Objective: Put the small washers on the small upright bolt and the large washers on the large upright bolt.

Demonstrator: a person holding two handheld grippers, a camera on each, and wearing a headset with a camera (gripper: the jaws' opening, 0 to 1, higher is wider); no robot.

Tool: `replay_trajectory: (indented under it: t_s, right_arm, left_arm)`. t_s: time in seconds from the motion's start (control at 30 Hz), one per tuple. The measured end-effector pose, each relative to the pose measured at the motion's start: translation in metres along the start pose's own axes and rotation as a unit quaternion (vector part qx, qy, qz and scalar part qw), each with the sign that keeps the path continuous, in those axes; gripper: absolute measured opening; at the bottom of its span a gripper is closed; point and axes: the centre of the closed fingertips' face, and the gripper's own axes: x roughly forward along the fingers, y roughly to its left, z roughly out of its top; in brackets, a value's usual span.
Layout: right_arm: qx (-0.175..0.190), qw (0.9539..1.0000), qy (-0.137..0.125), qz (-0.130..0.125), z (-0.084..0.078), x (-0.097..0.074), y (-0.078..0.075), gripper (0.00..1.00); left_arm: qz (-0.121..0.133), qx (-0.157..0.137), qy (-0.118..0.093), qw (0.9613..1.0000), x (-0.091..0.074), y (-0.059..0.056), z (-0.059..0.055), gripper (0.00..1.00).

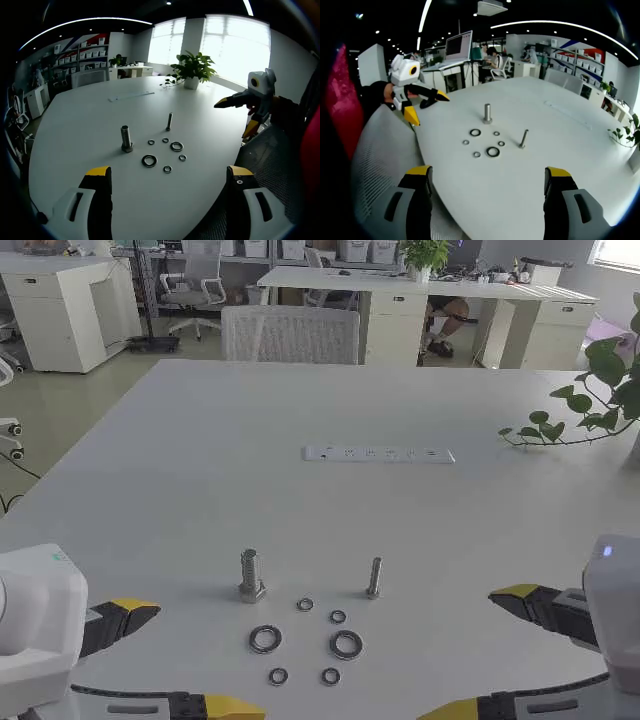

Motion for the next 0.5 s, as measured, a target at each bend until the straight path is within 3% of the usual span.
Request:
replay_trajectory:
  t_s: [0.5]
  right_arm:
    - [-0.002,1.0000,0.001,0.000,0.0016,-0.0002,0.0011,0.93]
  left_arm:
    - [-0.001,0.003,-0.001,1.0000,-0.0009,-0.0005,0.0015,0.94]
